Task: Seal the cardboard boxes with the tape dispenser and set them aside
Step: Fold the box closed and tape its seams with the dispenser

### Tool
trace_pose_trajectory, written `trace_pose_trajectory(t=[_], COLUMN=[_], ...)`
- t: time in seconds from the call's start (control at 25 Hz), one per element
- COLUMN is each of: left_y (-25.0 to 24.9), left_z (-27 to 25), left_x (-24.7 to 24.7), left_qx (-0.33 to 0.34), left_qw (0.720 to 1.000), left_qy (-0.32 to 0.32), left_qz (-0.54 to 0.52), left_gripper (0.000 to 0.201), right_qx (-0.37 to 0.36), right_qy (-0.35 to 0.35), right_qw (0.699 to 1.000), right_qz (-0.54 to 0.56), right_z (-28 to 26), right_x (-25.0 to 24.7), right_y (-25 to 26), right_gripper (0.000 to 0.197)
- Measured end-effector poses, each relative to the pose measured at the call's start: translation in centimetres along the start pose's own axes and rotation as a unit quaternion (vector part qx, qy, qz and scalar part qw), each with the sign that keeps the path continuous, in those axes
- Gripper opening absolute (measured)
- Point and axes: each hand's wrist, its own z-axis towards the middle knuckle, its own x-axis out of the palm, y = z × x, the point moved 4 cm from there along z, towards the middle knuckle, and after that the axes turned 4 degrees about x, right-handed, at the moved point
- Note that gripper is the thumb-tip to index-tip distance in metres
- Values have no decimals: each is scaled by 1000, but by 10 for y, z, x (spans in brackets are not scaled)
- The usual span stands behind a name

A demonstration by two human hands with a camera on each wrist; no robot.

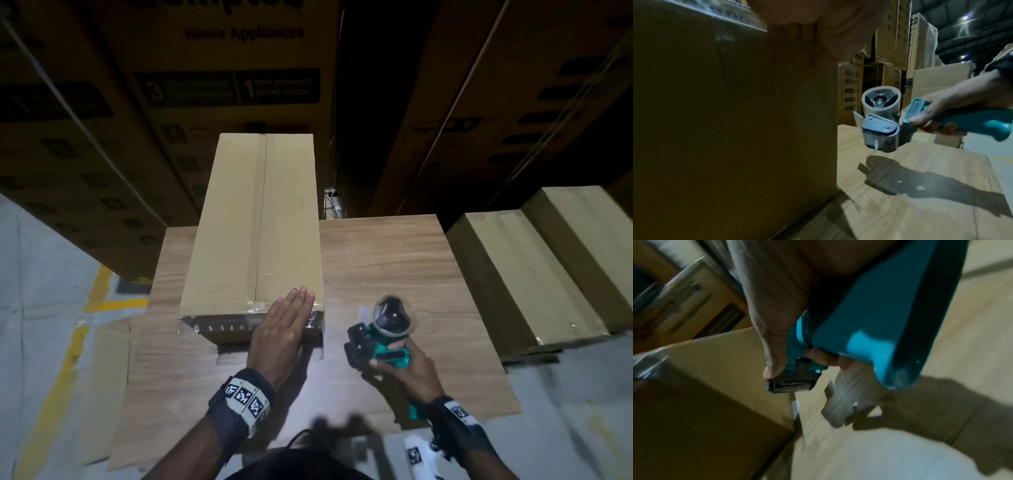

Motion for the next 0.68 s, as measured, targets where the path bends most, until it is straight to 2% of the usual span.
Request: trace_pose_trajectory(t=[0.04,0.16,0.28,0.36,0.4,0.44,0.52,0.6,0.64,0.68], left_y=[2,6,9,25,41,60,98,125,134,140], left_z=[0,-3,-11,-27,-38,-51,-79,-104,-114,-120], left_x=[1,-3,-18,-34,-44,-54,-70,-76,-77,-77], left_qx=[1,14,40,5,-29,-71,-150,-188,-197,-207], left_qw=[1000,1000,997,996,992,984,956,934,928,923], left_qy=[3,-1,-29,-51,-71,-96,-149,-187,-194,-196], left_qz=[2,-14,-56,-78,-100,-132,-204,-239,-248,-260], left_gripper=[115,113,82,75,75,75,71,63,61,60], right_qx=[34,111,148,153,168,182,201,178,145,95], right_qy=[-8,12,47,44,38,29,9,-28,-51,-84], right_qw=[997,977,957,958,959,963,977,978,971,968], right_qz=[67,183,246,239,223,196,65,-101,-182,-217], right_z=[4,19,26,32,38,46,55,40,24,9], right_x=[8,34,55,63,67,70,63,48,40,32], right_y=[0,6,15,9,-1,-17,-40,-23,3,28], right_gripper=[60,64,56,46,48,60,83,75,67,60])
